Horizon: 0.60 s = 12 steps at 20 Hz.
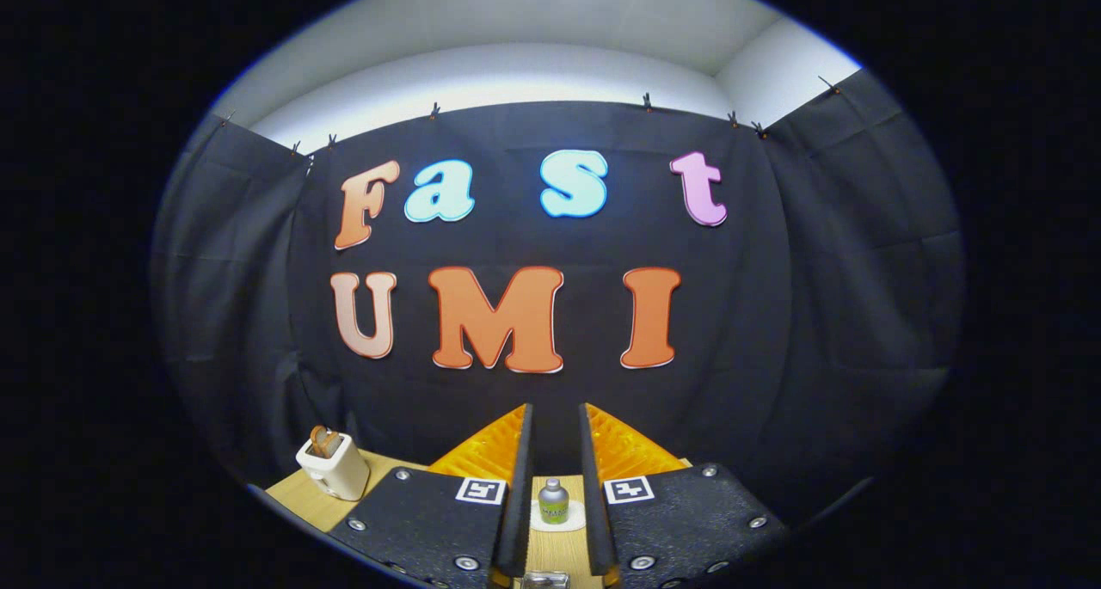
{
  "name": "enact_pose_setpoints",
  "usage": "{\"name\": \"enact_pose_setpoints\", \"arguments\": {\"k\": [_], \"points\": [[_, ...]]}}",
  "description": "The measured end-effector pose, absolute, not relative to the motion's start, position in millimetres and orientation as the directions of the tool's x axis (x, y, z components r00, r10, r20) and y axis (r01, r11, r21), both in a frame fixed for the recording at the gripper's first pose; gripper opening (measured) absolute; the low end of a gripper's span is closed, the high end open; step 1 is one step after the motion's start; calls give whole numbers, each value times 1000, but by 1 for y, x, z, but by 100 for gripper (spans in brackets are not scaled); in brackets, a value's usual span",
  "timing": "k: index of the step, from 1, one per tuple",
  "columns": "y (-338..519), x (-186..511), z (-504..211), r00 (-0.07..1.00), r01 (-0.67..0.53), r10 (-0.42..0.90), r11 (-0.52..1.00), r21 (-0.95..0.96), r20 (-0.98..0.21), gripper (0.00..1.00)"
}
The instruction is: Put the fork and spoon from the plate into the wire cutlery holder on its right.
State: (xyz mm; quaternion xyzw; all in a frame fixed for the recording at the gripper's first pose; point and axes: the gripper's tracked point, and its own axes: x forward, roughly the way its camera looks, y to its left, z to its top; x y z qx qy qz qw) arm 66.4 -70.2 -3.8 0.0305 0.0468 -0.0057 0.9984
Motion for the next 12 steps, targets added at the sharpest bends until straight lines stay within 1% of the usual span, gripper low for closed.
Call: {"name": "enact_pose_setpoints", "arguments": {"k": [1,4,7,8,9,11,12], "points": [[-70,66,5,998,11,-7,998,61,-61,29],[-74,62,30,1000,9,-10,998,65,11,30],[-61,60,43,998,-8,5,999,45,57,46],[-56,58,47,998,-23,21,999,41,67,56],[-51,57,49,997,-35,32,999,38,76,58],[-44,51,52,994,-59,57,998,27,89,67],[-41,51,53,993,-66,64,998,19,96,76]]}}
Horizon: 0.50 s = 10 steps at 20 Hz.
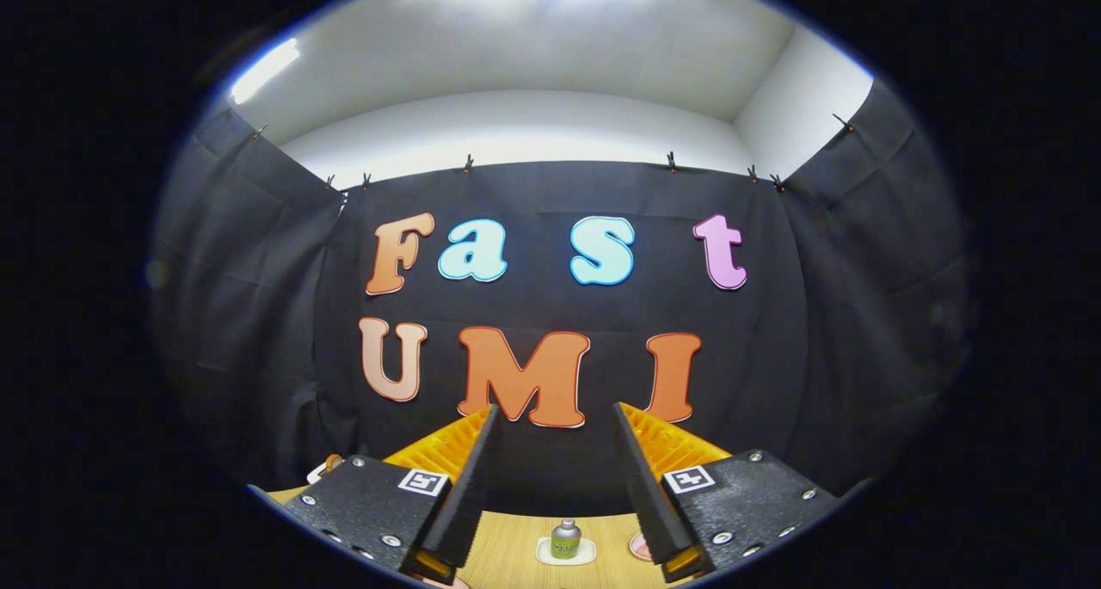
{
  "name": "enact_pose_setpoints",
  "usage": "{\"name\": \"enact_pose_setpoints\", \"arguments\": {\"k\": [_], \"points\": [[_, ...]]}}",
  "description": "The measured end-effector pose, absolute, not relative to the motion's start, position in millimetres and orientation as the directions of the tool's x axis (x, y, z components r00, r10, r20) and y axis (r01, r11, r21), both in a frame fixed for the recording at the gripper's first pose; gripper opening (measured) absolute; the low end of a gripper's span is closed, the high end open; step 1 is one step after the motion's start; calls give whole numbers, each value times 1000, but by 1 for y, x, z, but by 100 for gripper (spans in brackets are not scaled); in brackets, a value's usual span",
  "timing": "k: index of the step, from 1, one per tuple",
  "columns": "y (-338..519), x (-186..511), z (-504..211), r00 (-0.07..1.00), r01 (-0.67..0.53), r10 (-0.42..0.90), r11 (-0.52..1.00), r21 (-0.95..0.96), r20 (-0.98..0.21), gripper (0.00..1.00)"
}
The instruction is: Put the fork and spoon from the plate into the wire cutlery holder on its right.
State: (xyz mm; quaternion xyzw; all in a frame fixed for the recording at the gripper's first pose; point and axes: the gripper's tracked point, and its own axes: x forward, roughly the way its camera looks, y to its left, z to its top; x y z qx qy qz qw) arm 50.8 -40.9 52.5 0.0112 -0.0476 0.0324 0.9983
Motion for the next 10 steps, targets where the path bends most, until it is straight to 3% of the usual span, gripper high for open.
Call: {"name": "enact_pose_setpoints", "arguments": {"k": [2,4,10], "points": [[-39,48,56,992,-63,61,998,11,111,88],[-34,47,57,991,-62,60,998,7,121,93],[-24,46,56,986,-71,72,997,-9,153,95]]}}
